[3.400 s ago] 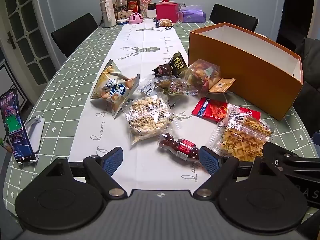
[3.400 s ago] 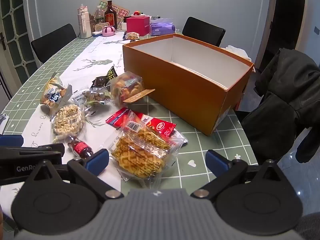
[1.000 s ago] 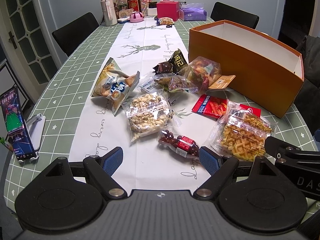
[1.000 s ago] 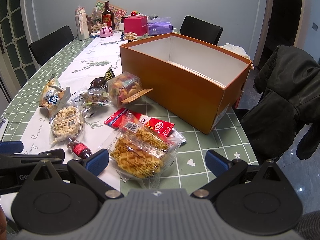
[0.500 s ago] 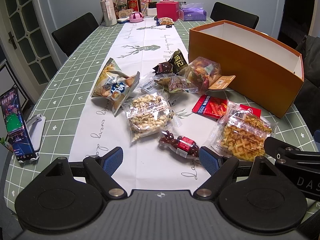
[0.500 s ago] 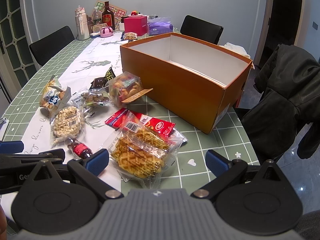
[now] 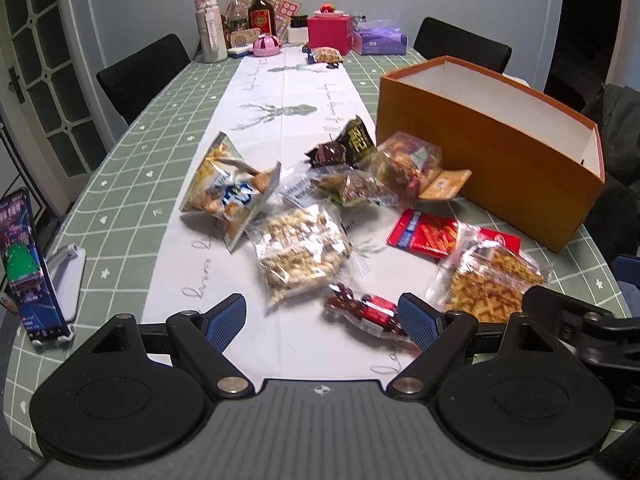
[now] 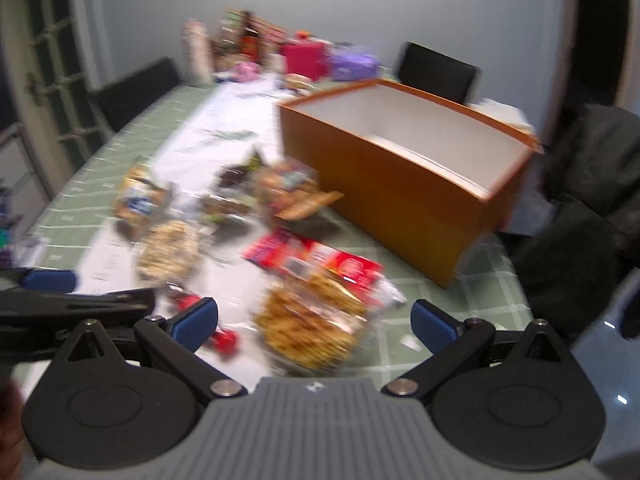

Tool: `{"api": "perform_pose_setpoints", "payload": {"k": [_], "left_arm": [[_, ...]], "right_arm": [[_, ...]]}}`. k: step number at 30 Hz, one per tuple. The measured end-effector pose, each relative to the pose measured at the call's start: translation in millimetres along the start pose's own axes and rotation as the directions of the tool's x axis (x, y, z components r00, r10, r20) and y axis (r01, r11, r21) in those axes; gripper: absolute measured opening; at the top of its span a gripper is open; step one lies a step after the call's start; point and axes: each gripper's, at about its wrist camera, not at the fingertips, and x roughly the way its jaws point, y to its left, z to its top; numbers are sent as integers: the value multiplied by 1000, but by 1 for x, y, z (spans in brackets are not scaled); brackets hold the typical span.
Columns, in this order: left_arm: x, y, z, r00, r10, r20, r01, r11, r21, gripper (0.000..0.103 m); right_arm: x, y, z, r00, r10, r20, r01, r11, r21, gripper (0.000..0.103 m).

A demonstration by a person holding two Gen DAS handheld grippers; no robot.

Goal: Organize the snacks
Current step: 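Grasp the potato-stick bag with the left tool while the right tool grasps the waffle pack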

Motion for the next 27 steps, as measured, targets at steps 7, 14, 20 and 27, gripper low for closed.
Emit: {"api": "perform_pose_setpoints", "payload": {"k": [7,14,20,27], "left_arm": [[7,31,14,999,-41,33,43,998,-56,100],[29,52,29,992,-123,32,125,990,-62,100],[49,80,52,997,-46,58,48,998,-46,100],[86,117,75,996,-84,17,86,973,-216,100]], "right_arm": [[4,3,32,994,111,-14,-112,987,-117,100],[31,-6,82,992,124,-24,-127,968,-218,100],[74,-20,110,981,186,-49,-191,969,-155,100],[119,-30,102,957,235,-169,-234,972,24,100]]}}
